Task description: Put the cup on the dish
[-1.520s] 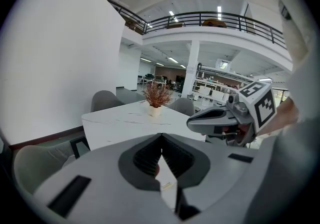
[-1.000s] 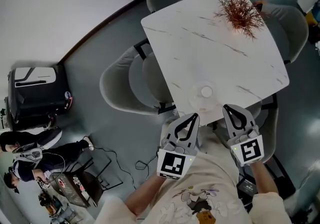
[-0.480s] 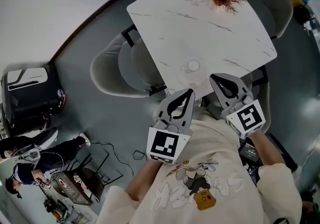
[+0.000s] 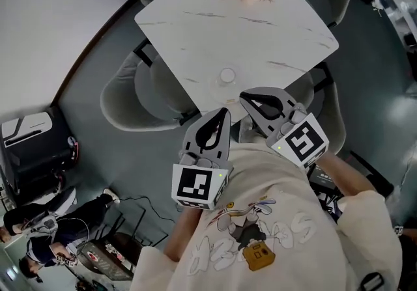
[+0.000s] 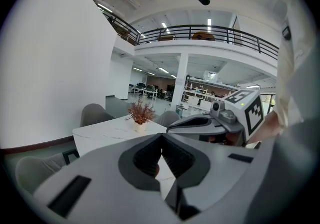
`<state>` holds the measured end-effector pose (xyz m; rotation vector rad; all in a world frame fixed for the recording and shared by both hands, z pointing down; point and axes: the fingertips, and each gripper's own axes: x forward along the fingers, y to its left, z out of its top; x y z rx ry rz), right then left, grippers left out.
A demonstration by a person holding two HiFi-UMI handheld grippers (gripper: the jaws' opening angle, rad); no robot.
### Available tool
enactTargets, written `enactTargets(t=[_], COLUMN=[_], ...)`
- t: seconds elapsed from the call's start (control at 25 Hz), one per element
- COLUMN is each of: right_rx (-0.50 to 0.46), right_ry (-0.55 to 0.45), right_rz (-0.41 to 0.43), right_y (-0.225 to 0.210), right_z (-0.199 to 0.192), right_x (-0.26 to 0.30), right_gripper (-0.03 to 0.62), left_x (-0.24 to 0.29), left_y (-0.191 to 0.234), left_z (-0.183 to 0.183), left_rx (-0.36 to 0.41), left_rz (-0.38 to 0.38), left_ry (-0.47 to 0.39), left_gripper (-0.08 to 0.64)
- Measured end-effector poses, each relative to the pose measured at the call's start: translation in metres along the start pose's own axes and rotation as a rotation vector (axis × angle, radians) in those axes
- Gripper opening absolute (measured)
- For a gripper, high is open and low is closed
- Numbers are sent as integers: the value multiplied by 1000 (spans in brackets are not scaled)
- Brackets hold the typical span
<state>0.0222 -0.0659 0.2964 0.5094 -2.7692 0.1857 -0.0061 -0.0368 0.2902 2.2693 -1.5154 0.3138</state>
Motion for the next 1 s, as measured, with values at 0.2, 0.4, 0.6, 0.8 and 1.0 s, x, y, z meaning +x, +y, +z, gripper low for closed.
enactTargets(t=[0.2,0.4,0.6,0.8,1.0], right_rx=[-6,-6,4,20,30], right_ry=[3,4,2,-1,-1], right_rz=[0,-1,-5,-16,-19], right_y=[4,2,-1,-7,-11], right_z=[-3,-2,-4,-5,-6], right_x=[-8,-8,-13,-15,-14], right_gripper=[5,5,5,5,5], left_x=[0,3,9,12,12], left_y=[-7,-5,-11,-13,-9], left_z=[0,1,3,2,-1], left_rx=[0,-23,-14,-3,-34], left_rz=[-9,-9,-23,-35,-26], left_ry=[-5,-8,4,17,16], left_gripper=[6,6,6,6,6])
